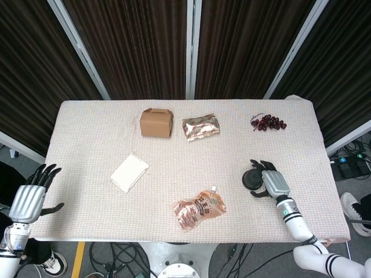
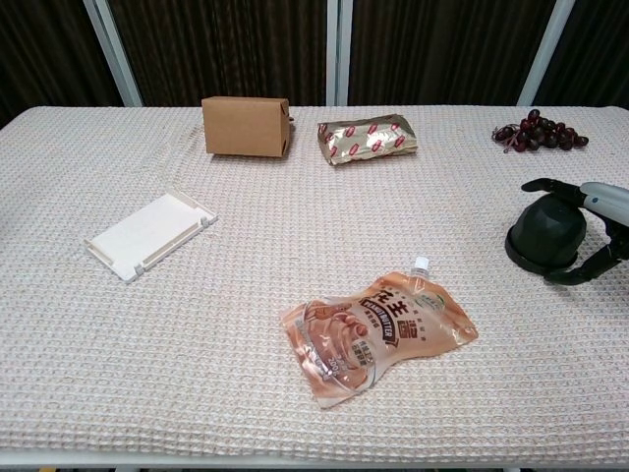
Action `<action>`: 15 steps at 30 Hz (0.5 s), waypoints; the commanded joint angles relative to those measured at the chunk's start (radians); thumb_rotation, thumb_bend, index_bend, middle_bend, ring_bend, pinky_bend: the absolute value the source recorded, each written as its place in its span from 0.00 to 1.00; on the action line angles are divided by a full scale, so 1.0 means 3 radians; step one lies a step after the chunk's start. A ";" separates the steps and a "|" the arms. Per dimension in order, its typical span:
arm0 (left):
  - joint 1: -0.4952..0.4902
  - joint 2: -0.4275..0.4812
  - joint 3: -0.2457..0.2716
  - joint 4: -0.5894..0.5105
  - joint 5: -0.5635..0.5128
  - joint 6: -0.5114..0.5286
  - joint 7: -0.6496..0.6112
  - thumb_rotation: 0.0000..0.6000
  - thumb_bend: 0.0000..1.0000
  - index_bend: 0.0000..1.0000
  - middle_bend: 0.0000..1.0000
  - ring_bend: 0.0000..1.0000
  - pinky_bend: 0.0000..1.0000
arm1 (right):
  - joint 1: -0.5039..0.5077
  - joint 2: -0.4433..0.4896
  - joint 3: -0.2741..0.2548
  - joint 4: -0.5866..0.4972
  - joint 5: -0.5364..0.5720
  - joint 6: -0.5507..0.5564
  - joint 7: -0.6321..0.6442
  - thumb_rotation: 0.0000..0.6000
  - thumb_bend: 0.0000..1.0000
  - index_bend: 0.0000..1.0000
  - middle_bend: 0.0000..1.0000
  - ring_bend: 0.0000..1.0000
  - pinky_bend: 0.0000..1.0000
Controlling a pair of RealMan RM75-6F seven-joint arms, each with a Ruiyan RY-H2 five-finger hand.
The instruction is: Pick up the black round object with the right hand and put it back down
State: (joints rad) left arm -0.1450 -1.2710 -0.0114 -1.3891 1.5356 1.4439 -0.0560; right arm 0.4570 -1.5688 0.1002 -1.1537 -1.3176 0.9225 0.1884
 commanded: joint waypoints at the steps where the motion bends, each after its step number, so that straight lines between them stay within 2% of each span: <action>1: 0.0001 0.0001 -0.0001 -0.0001 0.0000 0.0003 -0.0001 1.00 0.02 0.13 0.07 0.00 0.22 | -0.0002 -0.0004 0.0000 0.0004 -0.0001 0.0008 0.0001 1.00 0.08 0.00 0.19 0.00 0.00; 15: -0.0001 0.0000 0.0000 -0.0005 -0.0006 -0.0011 0.0005 1.00 0.02 0.13 0.07 0.00 0.22 | -0.0007 -0.0023 0.0003 0.0029 0.0004 0.0037 0.0011 1.00 0.10 0.00 0.26 0.00 0.00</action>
State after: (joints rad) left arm -0.1453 -1.2709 -0.0114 -1.3906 1.5337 1.4406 -0.0546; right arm 0.4552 -1.5757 0.1012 -1.1452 -1.3162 0.9338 0.1915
